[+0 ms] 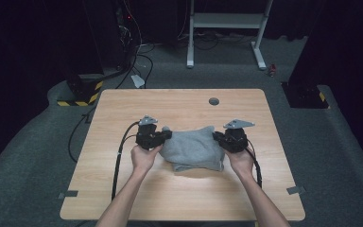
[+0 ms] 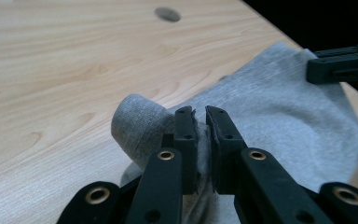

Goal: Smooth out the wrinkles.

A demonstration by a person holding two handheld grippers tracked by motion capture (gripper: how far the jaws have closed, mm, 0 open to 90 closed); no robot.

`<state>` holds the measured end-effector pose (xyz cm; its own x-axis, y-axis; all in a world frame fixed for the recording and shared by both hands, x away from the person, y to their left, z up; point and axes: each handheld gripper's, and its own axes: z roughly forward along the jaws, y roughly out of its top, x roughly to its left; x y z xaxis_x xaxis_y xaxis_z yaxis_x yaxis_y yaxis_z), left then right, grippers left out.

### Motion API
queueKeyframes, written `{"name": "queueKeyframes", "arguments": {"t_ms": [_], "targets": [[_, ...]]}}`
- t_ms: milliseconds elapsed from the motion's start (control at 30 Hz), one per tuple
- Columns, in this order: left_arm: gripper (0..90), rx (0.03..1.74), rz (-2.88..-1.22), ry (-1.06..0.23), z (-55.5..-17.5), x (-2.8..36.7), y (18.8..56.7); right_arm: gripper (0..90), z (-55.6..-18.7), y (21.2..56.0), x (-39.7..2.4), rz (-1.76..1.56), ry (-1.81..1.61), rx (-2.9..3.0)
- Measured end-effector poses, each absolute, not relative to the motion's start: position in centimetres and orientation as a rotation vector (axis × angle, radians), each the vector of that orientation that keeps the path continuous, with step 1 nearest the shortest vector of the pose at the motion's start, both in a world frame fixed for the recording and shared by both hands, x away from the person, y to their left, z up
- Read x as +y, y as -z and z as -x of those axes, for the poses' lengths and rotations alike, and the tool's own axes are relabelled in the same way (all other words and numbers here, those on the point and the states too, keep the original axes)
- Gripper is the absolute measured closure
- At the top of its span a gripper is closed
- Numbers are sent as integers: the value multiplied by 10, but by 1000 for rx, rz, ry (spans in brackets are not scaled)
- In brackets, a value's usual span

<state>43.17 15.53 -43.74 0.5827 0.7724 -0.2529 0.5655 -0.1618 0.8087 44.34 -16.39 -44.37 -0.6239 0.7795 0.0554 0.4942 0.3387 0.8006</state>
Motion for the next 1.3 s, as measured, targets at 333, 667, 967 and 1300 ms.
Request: {"name": "queueKeyframes", "arguments": {"t_ms": [333,667,967,1300], "targets": [[828,961,-1943,-204,-372,147,460,837,-393,449,-172,-1009,-1251,2326],[828,1018,-2040,-223,-375,140,496,838,-386,490,-168,-1034,-1095,2431],[829,1111,-1997,-328,-437,134,481,840,-439,487,-153,-1146,-1008,2333],[821,938,-1934,-367,-381,151,460,843,-403,452,-165,-991,-1197,2261]]}}
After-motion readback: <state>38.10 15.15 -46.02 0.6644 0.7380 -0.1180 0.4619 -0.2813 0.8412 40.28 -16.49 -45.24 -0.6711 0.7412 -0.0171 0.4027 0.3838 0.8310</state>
